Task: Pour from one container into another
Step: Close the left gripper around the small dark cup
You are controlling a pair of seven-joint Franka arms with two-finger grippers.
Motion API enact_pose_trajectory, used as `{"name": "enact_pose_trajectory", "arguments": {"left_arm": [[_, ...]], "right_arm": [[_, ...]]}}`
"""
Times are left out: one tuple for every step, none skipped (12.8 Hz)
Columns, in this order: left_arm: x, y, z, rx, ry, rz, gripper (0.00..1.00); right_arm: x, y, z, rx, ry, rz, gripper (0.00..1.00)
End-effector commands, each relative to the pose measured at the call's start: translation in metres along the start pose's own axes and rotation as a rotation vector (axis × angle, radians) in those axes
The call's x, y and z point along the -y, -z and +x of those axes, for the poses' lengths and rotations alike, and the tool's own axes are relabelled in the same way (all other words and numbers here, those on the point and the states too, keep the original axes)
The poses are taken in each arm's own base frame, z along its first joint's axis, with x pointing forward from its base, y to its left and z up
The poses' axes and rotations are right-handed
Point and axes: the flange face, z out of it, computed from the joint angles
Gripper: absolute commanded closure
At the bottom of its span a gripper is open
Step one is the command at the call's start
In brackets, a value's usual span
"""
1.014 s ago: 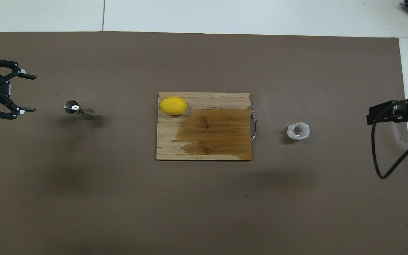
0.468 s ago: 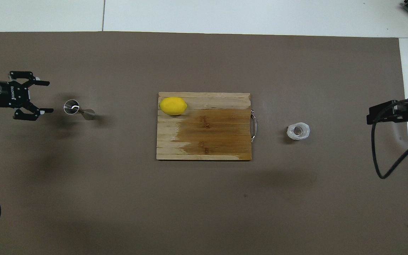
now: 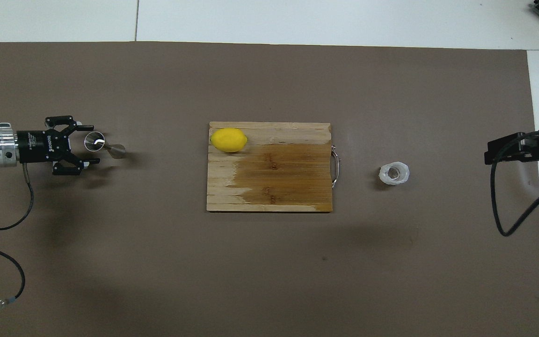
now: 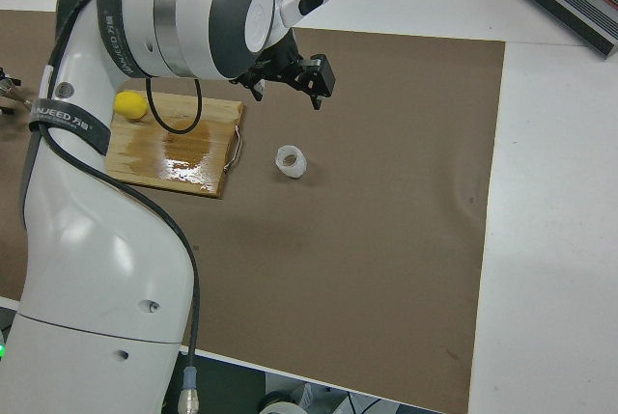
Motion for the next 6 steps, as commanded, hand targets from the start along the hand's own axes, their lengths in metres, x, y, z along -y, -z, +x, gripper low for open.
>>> {"name": "enact_pose_trajectory", "arguments": {"left_arm": [[0.019,0.000,0.001,0.043,-0.015,-0.032,0.00],[0.025,-0.002,0.002,0.079,-0.052,-0.043,0.00],[0.033,-0.006,0.001,0.113,-0.072,-0.036,0.00],[0.036,-0.007,0.001,0.132,-0.072,-0.041,0.00],[0.037,-0.006,-0.001,0.155,-0.078,-0.051,0.00],[0.040,-0.008,-0.001,0.181,-0.104,-0.055,0.00]], "right_arm": [[-0.001,-0.001,-0.004,0.005,-0.017,0.018,0.00],[-0.001,-0.001,-0.003,0.005,-0.018,0.018,0.00],[-0.001,0.000,-0.004,0.004,-0.018,0.018,0.00],[-0.001,0.000,-0.004,0.004,-0.018,0.018,0.00],[-0.001,0.000,-0.004,0.004,-0.017,0.018,0.00],[-0.001,0.000,-0.004,0.004,-0.018,0.018,0.00]]}}
